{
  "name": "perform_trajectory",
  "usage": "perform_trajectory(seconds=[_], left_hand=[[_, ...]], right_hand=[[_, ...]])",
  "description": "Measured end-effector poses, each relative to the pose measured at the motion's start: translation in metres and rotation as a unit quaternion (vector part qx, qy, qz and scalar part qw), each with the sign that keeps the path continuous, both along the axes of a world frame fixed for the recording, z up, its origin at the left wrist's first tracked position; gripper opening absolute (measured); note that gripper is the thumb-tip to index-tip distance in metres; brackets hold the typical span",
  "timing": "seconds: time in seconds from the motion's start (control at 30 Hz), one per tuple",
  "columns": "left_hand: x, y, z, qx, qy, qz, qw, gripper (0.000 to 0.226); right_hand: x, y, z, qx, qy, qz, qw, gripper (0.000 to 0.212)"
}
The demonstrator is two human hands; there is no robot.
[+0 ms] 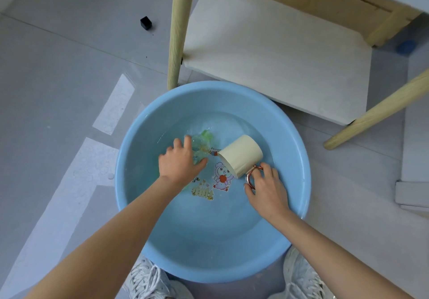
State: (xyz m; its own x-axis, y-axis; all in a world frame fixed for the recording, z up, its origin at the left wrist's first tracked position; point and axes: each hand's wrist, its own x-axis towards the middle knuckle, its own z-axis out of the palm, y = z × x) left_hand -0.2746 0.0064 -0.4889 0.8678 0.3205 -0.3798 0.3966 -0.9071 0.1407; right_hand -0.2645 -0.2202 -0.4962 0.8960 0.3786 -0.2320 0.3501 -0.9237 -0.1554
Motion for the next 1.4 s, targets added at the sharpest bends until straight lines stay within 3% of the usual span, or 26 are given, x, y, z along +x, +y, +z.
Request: perform_trajectory(seconds=[0.27,0.57,0.93,1.17,1.4], left_hand=[[-0.005,0.013,0.026,-0.131,-0.052,0.041,0.989,0.075],[-0.04,0.019,0.039,-0.275,-0.156,0.081,0.945,0.078],[-0.06,0.018,0.047,-0.316,-0.214,0.105,0.918,0.077],[-0.07,0.025,0.049,-0.325,-0.224,0.105,0.913,0.079],[-0.069,0.029,0.051,-0.328,-0.226,0.092,0.913,0.079]], right_hand=[[0.004,0.0,0.01,0.055,-0.046,-0.009,0.997,0.026],[0.022,0.01,0.033,0.129,-0.06,-0.004,0.99,0.025],[0.037,0.01,0.048,0.135,0.003,-0.031,0.99,0.02],[0.047,0.018,0.066,0.171,0.093,-0.115,0.974,0.021],[0.038,0.005,0.092,0.147,0.003,-0.004,0.989,0.016]])
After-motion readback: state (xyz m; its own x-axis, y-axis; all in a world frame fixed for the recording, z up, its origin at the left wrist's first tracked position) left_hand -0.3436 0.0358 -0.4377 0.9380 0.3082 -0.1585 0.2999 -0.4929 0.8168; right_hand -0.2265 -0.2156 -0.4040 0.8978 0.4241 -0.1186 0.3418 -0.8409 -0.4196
